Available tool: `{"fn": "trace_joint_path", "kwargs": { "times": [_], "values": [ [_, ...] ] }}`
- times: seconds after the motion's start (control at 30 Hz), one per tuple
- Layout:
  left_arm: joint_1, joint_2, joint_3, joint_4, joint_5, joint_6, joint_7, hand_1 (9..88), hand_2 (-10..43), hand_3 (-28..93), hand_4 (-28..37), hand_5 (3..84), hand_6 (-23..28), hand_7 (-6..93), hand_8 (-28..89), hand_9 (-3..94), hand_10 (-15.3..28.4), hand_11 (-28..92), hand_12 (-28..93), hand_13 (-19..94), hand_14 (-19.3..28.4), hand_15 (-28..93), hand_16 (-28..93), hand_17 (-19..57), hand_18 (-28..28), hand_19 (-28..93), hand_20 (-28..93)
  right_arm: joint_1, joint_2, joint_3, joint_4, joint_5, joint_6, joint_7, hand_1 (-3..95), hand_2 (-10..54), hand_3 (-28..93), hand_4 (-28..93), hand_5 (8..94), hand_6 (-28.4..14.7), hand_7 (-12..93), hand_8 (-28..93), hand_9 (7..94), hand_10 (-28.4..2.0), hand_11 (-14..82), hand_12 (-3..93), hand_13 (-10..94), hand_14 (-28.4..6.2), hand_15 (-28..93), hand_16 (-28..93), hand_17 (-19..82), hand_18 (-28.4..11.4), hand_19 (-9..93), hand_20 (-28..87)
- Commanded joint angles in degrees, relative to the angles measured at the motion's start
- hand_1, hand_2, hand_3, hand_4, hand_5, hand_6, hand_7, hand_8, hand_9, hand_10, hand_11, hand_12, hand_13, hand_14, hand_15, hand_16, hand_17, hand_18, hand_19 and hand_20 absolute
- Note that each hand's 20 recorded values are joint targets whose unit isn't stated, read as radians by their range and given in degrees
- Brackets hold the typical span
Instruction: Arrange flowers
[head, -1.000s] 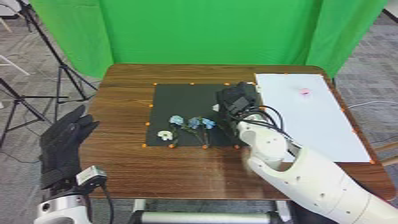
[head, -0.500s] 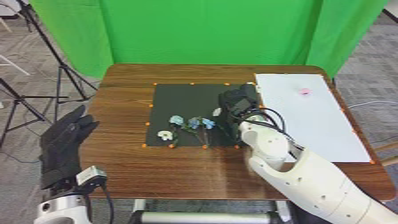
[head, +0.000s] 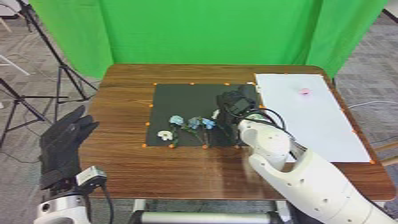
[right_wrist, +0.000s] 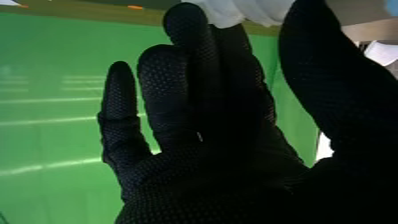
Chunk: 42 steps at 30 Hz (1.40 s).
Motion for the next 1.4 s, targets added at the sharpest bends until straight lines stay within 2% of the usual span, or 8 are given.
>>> {"fn": "trace_joint_path", "kwargs": {
  "times": [0.03,0.33,0.6,0.77,0.9,0.93,1.03,1.4],
  "values": [
    [1.7,-0.54,-0.43,-0.4,0.37,-0.16,-0.33,27.1,3.1,83,-16.8,43.8,12.9,16.3,-11,35.9,21.1,43,8,27,28.3,70,-19,-8.0,22.9,57,18,-0.8,1.4,2.5,-4.2,1.1,-3.6,0.4,34.4,-9.5,88,-26,60.3,-7.6,21,-12,57.4,-19.0,41.4,21.3,46,-21.0,84,26,4,-28.2,68,38],
    [2.1,-0.6,-0.39,-0.71,0.25,0.42,-0.08,27.2,3.2,82,-17.1,43.8,13.0,16.2,-10,35.8,21.2,43,8,27,28.3,70,-19,-8.1,23.0,57,18,0.5,5.2,6.6,-6.7,2.4,-5.3,-1.2,33.6,-9.5,88,-25,57.9,-8.9,19,-11,54.8,-21.0,40.0,21.2,43,-23.0,84,24,3,-28.4,67,38],
    [1.2,-0.47,0.58,-0.68,0.37,0.68,-0.04,26.8,3.3,82,-17.6,43.7,13.0,16.1,-10,35.8,21.3,43,8,27,28.3,70,-19,-8.1,23.0,57,18,9.6,10.4,5.4,4.0,5.5,-5.3,1.2,32.3,-8.1,88,-25,51.6,-8.8,18,-11,51.0,-22.0,32.7,19.2,39,-23.3,81,22,2,-28.2,66,38],
    [1.0,-0.12,0.97,-0.74,0.13,0.91,0.25,26.8,3.2,82,-17.8,43.7,12.9,16.1,-10,35.9,21.3,43,8,27,28.3,70,-19,-8.0,23.0,57,18,12.4,9.2,8.4,10.2,4.9,-10.6,-0.2,31.0,-7.7,88,-25,48.3,-8.2,18,-11,48.2,-21.0,28.7,18.4,36,-23.4,80,20,1,-27.5,65,38],
    [0.8,0.06,1.08,-0.7,0.21,0.8,0.32,26.8,3.2,82,-17.8,43.7,13.0,16.2,-10,35.9,21.2,43,8,27,28.3,70,-19,-8.1,23.0,57,18,14.2,7.2,11.3,15.0,3.8,-16.5,-2.0,19.5,2.2,88,-23,45.5,-7.5,17,-11,45.5,-21.2,22.0,18.1,32,-24.8,78,19,0,-27.3,64,37],
    [0.8,0.12,1.18,-0.73,-0.05,1.03,0.69,26.8,3.2,82,-17.8,43.7,13.0,16.2,-10,35.9,21.2,43,8,27,28.3,70,-19,-8.1,23.0,57,18,15.1,6.5,11.2,16.6,2.8,-17.4,-2.5,18.4,3.2,87,-23,45.1,-7.3,17,-11,44.6,-21.2,20.8,18.0,32,-25.0,78,19,0,-27.3,64,37],
    [0.7,0.02,0.91,-0.68,0.38,0.5,0.02,26.9,3.3,82,-17.8,43.7,13.0,16.2,-10,35.9,21.2,43,8,27,28.4,70,-19,-8.0,23.0,57,18,16.1,5.4,11.9,20.3,1.5,-18.4,-3.6,17.0,3.9,88,-22,42.4,-7.9,14,-10,41.6,-21.6,18.5,18.2,30,-25.7,78,19,-1,-27.4,63,37],
    [0.2,-0.27,0.98,-0.49,0.81,-0.34,-0.69,26.9,3.2,82,-17.6,43.7,12.9,16.3,-10,35.9,21.2,43,8,27,28.3,70,-19,-8.0,23.0,57,18,14.4,1.6,15.8,25.5,0.0,-22.2,-2.7,18.0,2.3,90,-22,37.3,-7.2,14,-10,38.8,-21.7,16.6,18.8,28,-25.8,78,19,-1,-27.2,62,38]
  ]
}}
